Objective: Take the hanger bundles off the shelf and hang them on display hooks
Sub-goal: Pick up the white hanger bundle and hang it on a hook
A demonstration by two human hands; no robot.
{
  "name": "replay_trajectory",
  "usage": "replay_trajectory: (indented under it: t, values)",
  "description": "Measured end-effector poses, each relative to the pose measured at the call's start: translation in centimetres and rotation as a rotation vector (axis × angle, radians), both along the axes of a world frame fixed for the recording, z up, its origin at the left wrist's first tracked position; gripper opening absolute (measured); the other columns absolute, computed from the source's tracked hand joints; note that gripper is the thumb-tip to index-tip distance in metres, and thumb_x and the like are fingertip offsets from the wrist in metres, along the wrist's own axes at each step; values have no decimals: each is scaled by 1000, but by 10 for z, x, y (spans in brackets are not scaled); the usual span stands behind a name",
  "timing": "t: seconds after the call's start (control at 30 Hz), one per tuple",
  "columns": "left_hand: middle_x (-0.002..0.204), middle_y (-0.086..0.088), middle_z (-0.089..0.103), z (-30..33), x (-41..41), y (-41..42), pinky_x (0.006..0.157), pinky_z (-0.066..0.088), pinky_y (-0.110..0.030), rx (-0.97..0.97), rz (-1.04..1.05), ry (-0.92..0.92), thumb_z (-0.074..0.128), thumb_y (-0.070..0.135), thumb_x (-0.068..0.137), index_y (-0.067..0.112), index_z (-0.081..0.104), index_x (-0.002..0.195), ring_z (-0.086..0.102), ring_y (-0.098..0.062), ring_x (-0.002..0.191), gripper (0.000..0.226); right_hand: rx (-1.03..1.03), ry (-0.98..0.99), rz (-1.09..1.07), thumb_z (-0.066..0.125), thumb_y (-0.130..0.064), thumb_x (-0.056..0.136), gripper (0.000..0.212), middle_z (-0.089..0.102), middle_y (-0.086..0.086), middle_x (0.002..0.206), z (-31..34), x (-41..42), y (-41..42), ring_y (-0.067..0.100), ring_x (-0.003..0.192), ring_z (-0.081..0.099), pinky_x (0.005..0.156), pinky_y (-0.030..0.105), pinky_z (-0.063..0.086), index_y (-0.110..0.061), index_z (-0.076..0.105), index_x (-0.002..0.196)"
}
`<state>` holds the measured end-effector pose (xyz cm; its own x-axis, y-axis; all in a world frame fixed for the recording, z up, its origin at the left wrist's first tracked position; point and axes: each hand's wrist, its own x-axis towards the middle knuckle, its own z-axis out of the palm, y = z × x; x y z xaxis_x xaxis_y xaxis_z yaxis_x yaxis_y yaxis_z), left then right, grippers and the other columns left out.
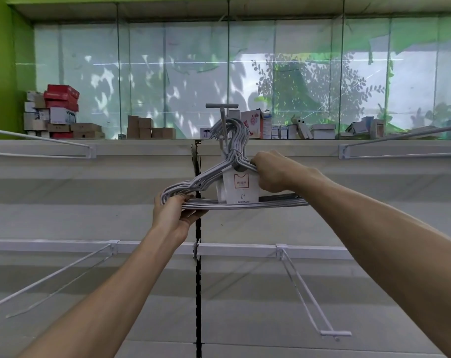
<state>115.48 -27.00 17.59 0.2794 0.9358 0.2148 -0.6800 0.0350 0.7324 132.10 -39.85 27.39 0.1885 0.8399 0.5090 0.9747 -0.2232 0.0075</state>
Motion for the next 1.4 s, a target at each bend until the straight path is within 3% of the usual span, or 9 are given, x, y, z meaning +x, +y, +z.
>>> replay_trajectory:
  t: [0.5, 0.57, 0.67, 0.73, 0.83, 1.0, 1.13, 1.27, 1.4]
  values:
    - [73, -10, 67, -28, -17, 3, 79, 59, -56, 75, 20, 85, 63, -11, 86, 10, 57, 108, 69, -23, 70, 31, -65, 107, 46, 52, -1, 90, 20, 52, 4, 83, -32, -6, 7, 18, 70, 50, 55, 28, 37, -17, 45, 80]
    - [79, -10, 68, -25, -25, 3, 84, 57, -58, 148, 42, 167, 69, -8, 84, 10, 61, 103, 68, -22, 77, 27, -47, 145, 70, 53, -2, 89, 13, 58, 7, 93, -34, -5, 7, 21, 77, 54, 60, 29, 43, -14, 53, 93]
    - [89, -8, 71, -20, -45, 0, 91, 54, -58, 243, 50, 273, 80, 6, 76, 11, 67, 99, 65, -21, 94, 27, -35, 185, 108, 56, -3, 86, 37, 63, 8, 109, -39, -5, 6, 27, 92, 58, 77, 36, 51, -11, 54, 122]
    - [105, -6, 72, -17, -59, 0, 98, 51, -55, 313, 78, 355, 91, 29, 62, 9, 67, 112, 65, -19, 104, 59, -32, 191, 130, 59, -4, 84, 47, 63, 8, 113, -43, -4, 6, 27, 94, 58, 79, 36, 51, -13, 51, 129]
    - [142, 1, 53, -13, -75, 3, 107, 41, -37, 501, 288, 572, 90, 60, 50, 23, 42, 148, 52, -16, 125, 115, 1, 188, 153, 58, -3, 82, 60, 63, 9, 119, -49, -1, 5, 27, 96, 59, 85, 42, 54, -17, 44, 139]
    - [150, 4, 40, -4, -86, 6, 104, 39, -34, 1051, 565, 914, 68, 66, 78, 35, 37, 148, 42, -11, 131, 82, 65, 131, 184, 52, -1, 91, 72, 56, 13, 133, -60, 3, 2, 25, 95, 55, 76, 35, 45, -24, 23, 153]
    - [147, 4, 47, 11, -72, -3, 104, 43, -43, 1385, 701, 1212, 43, 78, 79, 30, 36, 149, 50, -18, 126, 85, 128, 87, 175, 52, -5, 94, 71, 52, 13, 138, -66, 5, 3, 31, 106, 55, 82, 38, 47, -27, 20, 154]
    - [148, 3, 46, 23, -44, -8, 100, 43, -41, 1483, 720, 1344, 48, 58, 95, 29, 26, 154, 52, -24, 125, 69, 177, 38, 171, 51, -10, 98, 68, 50, 13, 140, -70, 4, 5, 33, 110, 55, 84, 43, 49, -28, 17, 154]
    - [144, -5, 51, 28, -24, 3, 96, 47, -47, 1468, 659, 1383, 39, 36, 104, 28, 19, 156, 56, -32, 118, 57, 134, 3, 125, 46, 2, 96, 78, 51, 19, 133, -72, 3, 9, 29, 91, 54, 75, 41, 49, -24, 4, 157]
